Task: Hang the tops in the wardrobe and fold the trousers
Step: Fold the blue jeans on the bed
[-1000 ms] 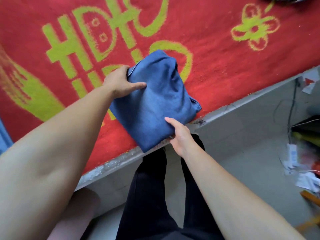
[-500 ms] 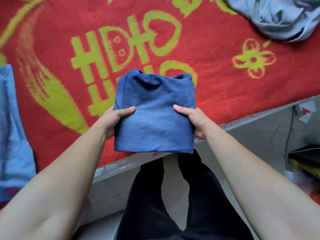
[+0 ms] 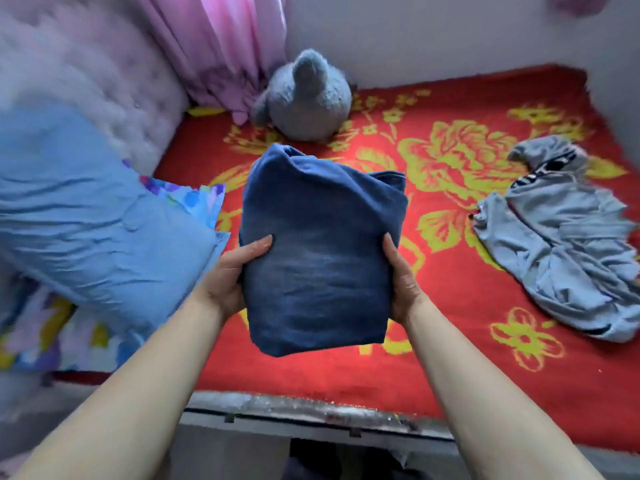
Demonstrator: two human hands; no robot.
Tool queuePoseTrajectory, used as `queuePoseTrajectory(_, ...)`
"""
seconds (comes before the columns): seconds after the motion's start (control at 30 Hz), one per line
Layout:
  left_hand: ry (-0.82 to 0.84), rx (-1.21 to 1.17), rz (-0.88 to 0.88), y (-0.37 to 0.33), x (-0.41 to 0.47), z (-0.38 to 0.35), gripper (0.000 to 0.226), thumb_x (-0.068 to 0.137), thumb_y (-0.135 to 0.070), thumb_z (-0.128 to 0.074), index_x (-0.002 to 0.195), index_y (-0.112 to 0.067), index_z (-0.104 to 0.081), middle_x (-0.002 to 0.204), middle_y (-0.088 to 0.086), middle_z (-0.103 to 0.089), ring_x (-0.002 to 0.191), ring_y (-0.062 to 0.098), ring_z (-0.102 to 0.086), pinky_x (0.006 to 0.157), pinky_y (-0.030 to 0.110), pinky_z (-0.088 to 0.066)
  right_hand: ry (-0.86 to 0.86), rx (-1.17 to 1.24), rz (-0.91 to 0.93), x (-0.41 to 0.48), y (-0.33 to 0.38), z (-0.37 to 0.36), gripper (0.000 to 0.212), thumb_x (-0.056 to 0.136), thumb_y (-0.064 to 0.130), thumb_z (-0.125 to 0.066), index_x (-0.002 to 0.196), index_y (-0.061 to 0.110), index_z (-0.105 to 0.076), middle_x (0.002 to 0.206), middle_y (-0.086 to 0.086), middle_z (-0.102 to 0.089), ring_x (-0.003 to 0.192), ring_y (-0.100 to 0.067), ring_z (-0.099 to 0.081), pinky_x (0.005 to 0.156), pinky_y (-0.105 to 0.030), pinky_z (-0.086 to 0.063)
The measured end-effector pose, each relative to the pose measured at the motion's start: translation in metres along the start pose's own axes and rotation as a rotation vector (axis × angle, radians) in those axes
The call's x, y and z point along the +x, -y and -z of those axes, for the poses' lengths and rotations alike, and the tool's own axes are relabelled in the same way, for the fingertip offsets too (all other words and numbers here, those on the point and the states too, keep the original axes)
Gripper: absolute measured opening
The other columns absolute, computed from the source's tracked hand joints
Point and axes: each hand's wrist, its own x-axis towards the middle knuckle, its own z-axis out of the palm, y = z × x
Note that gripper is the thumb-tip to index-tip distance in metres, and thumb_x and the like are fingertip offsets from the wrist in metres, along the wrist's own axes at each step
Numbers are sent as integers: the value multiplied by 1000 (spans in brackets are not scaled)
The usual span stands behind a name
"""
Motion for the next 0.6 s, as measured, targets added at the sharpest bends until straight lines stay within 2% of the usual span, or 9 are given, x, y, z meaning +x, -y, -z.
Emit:
queuePoseTrajectory(0.07,-63,-48,-64,-17,-31,0,42,75,-30,-76,112,-9,-75,115,14,-72,102,28,-71,80,38,-58,66,-21,-32,-4,12,-26,73,71,65,-78,125,16,-70,135,-13,-63,123,-31,-62,91,-44,-55)
queuePoseTrajectory(0.17,-166,-18,-119,-35,-80,3,48,81,-30,-75,122,-6,-68,124,16,-67,111,32,-66,90,43,-56,173,-102,-84,-13,22,-60,66,80,58,-75,128,14,-68,136,-15,-62,125,-34,-60,94,-45,-54)
queuePoseTrajectory(0.23,-291,49,-142,-39,-113,5,50,81,-27,-76,125,-4,-66,125,18,-66,113,34,-65,95,45,-54,208,-170,-139,-23,24,-83,64,80,54,-78,129,15,-67,134,-15,-63,123,-35,-61,94,-47,-53)
queuePoseTrajectory(0.33,-500,63,-196,-37,-161,8,51,80,-20,-78,125,-2,-64,119,20,-69,108,36,-67,90,47,-56,260,-294,-188,-48,22,-125,57,76,53,-81,120,17,-73,125,-13,-69,115,-33,-66,85,-44,-56)
queuePoseTrajectory(0.4,-584,55,-242,-30,-194,10,48,81,-18,-78,124,0,-64,116,20,-70,109,39,-66,93,51,-55,295,-359,-189,-69,16,-154,57,76,53,-81,119,16,-73,123,-14,-70,114,-34,-67,81,-43,-58)
queuePoseTrajectory(0.5,-652,34,-324,-19,-250,19,45,82,-16,-78,121,2,-64,116,22,-69,108,40,-66,96,54,-53,311,-445,-141,-110,3,-193,63,72,54,-84,121,16,-72,124,-14,-70,114,-34,-67,81,-42,-58)
queuePoseTrajectory(0.6,-639,-24,-400,-2,-310,28,41,85,-16,-73,123,-2,-65,117,21,-69,107,38,-67,86,45,-57,336,-527,-76,-154,-15,-222,58,71,51,-84,116,17,-75,123,-14,-70,114,-33,-68,90,-42,-54)
